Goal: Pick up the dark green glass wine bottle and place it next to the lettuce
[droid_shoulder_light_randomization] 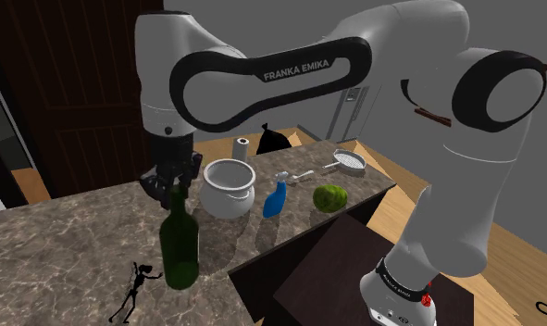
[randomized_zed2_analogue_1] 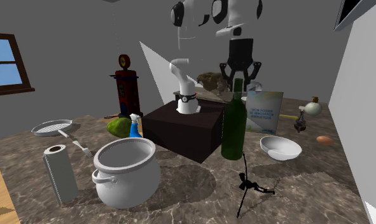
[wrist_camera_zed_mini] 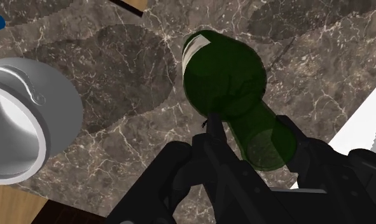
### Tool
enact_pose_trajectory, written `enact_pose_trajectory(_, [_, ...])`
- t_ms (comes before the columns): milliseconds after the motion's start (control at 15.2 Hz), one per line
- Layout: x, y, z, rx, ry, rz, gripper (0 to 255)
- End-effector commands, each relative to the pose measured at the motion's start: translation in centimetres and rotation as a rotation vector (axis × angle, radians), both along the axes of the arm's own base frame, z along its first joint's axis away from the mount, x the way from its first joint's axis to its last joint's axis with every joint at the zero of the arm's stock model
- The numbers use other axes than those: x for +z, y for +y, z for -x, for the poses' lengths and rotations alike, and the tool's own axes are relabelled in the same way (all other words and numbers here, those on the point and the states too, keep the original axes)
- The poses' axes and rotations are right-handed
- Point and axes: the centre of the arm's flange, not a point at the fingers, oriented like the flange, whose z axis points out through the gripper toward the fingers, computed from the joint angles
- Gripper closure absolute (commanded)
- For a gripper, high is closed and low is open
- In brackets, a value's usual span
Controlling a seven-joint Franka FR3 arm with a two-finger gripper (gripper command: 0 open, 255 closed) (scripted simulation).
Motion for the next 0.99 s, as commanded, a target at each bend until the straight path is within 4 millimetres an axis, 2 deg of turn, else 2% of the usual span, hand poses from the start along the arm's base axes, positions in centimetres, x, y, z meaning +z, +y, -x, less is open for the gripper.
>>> enact_pose_trajectory(0, [1.1, 0.1, -0.1, 0.000, 0.000, 0.000, 255])
enact_pose_trajectory(924, [8.5, 0.1, -0.1, 0.000, 0.000, 0.000, 255])
